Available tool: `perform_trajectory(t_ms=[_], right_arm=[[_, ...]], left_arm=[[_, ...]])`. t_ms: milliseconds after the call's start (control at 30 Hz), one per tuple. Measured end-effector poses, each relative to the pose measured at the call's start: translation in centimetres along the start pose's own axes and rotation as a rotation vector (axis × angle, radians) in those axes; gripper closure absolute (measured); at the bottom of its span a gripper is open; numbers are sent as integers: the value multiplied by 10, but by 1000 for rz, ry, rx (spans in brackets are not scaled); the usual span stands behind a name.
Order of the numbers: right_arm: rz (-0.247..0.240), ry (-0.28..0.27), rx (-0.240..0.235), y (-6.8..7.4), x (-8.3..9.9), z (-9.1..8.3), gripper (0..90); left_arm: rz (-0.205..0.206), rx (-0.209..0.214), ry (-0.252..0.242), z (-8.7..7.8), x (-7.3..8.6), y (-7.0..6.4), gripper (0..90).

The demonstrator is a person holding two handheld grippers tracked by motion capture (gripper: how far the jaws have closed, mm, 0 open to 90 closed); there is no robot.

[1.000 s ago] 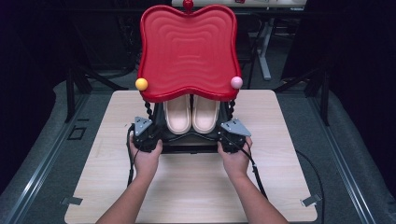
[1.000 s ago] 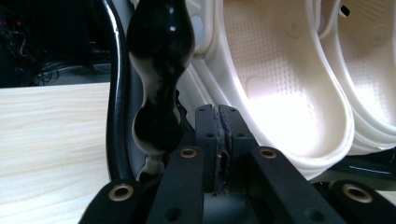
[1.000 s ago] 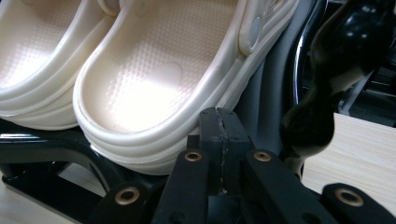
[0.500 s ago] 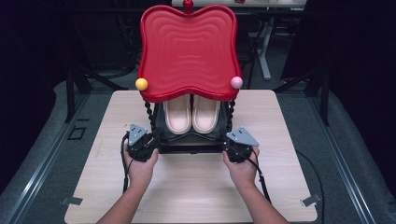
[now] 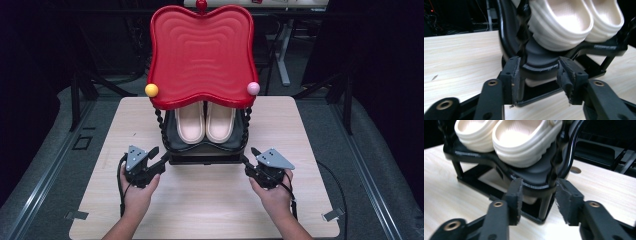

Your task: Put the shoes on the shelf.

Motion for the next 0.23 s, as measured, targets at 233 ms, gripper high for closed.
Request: perform_trajectory(t_ms=[233], right_arm=[[-32,44,-3,-1,24,-10,470]], left_arm=[[8,-24,28,-12,20,16,491]])
Point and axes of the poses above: each handheld gripper's, and its own axes: z roughly forward along the jaws, x roughly out of its underside, y roughly to its left, the point moved 8 cm from there along z, roughly forward along the jaws, and after that the axes turned 9 degrees about -x, right-handed, at the moved point
